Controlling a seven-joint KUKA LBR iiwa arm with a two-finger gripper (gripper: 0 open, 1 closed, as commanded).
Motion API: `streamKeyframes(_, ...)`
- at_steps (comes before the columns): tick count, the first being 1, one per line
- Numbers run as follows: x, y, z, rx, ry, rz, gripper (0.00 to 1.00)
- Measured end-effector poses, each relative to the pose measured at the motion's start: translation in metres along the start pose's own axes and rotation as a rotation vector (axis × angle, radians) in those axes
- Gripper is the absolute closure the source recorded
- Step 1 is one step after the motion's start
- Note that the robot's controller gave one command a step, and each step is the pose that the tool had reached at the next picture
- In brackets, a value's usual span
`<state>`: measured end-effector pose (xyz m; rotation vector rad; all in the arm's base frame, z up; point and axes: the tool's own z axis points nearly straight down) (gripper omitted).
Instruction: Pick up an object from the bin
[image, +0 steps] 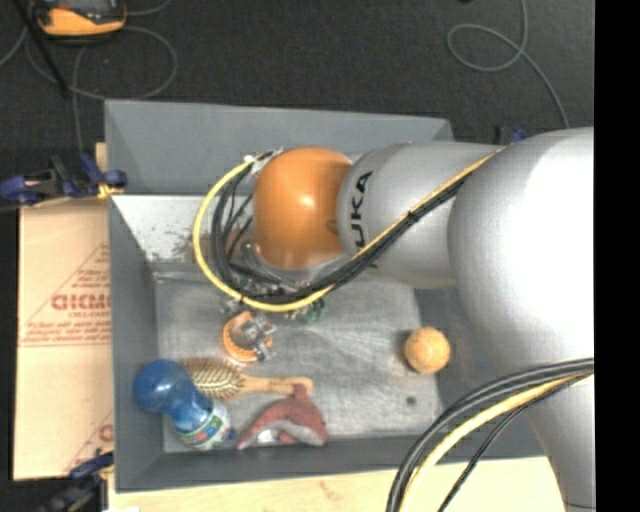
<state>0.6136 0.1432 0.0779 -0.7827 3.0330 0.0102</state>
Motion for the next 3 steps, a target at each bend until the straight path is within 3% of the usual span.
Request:
streamKeyframes(1,-0.005,0.009,-0.104,0.003,0.006,-0.003,1.00)
streamKeyframes(2,-0.005,0.010,-0.104,0.002,0.006,-0.002,1.00)
streamKeyframes(3,-0.004,-0.002,-0.140,0.005,0.010,-0.006,1.00)
